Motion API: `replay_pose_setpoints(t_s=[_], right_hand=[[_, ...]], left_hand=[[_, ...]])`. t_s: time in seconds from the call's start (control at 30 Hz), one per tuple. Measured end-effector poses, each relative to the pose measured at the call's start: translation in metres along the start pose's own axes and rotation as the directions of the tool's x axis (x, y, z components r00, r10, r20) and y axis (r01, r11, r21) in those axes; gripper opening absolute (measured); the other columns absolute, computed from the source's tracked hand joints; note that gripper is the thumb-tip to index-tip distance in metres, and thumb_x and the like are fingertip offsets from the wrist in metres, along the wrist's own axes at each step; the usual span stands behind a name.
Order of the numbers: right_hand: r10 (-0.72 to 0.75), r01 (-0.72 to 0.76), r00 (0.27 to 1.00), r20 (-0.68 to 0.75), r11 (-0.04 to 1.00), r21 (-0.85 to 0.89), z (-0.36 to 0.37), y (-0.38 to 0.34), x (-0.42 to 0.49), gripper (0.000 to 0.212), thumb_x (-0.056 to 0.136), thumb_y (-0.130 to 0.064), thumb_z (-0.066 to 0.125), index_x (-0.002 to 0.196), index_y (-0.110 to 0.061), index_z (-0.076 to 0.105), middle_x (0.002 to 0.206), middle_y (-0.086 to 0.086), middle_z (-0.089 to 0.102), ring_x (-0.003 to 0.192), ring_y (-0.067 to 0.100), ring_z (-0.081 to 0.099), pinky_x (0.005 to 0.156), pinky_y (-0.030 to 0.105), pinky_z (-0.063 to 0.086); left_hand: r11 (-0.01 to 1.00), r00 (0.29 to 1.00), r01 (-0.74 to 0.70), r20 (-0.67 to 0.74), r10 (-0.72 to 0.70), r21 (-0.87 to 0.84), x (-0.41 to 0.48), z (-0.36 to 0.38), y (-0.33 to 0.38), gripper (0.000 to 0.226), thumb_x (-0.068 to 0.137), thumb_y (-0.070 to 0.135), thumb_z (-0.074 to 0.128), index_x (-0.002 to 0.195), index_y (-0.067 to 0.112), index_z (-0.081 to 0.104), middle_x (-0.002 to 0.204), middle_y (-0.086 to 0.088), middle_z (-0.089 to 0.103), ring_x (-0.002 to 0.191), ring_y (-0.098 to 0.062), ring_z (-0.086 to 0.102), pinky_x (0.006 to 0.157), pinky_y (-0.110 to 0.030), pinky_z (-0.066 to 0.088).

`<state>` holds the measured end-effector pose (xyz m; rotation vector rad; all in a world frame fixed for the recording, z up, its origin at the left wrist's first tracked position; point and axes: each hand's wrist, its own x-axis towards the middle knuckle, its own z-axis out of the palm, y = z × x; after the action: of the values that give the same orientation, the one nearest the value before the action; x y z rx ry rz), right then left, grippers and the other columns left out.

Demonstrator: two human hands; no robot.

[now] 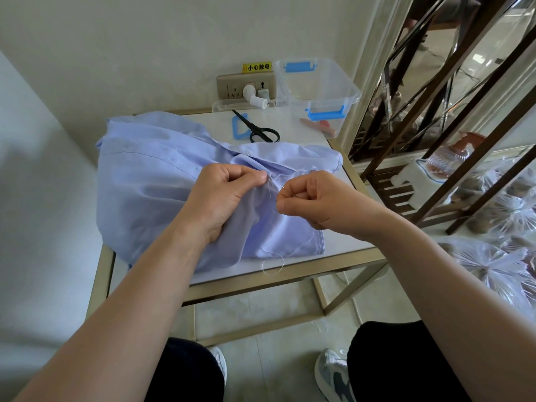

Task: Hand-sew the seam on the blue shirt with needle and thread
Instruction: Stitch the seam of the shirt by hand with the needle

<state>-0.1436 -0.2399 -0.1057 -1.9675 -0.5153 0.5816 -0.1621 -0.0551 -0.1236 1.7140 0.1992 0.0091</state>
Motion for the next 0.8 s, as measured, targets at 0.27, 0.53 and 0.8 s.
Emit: replay_pose_setpoints(t_s=[0.27,0.53,0.8], right_hand=[[-0.013,0.056,0.929,-0.371,0.993,0.104,-0.008,0.005,0.005,0.007,0.092,-0.010,0.062,0.099,-0.012,0.061,0.047,-0.006,0.029,0.041,0.009,0.023,0.044,0.019,0.024],[0.135,-0.067,0.909,-0.393,0.981,0.182,-0.015,0.014,0.009,0.018,0.095,-0.020,0.062,0.084,-0.006,0.067,0.046,-0.012,0.029,0.044,0.009,0.022,0.043,0.020,0.022],[0.108,-0.002,0.904,-0.415,0.969,0.248,-0.014,0.013,0.006,0.020,0.096,-0.022,0.061,0.080,-0.012,0.069,0.045,-0.014,0.032,0.044,0.007,0.022,0.042,0.020,0.022]], left_hand=[[1.000,1.000,0.022,0.012,-0.022,-0.007,-0.001,0.000,0.004,0.019,0.088,0.021,0.069,0.071,0.020,0.077,0.070,-0.002,0.065,0.070,-0.013,0.057,0.071,-0.029,0.046],[0.999,1.000,-0.027,0.014,0.027,0.032,-0.001,-0.001,0.002,0.018,0.089,0.022,0.068,0.073,0.018,0.076,0.074,-0.005,0.061,0.075,-0.014,0.054,0.075,-0.031,0.043],[0.984,0.995,-0.100,-0.015,0.103,0.146,0.000,-0.005,0.000,0.015,0.092,0.021,0.065,0.081,0.024,0.075,0.071,0.008,0.067,0.071,-0.006,0.058,0.074,-0.022,0.047]])
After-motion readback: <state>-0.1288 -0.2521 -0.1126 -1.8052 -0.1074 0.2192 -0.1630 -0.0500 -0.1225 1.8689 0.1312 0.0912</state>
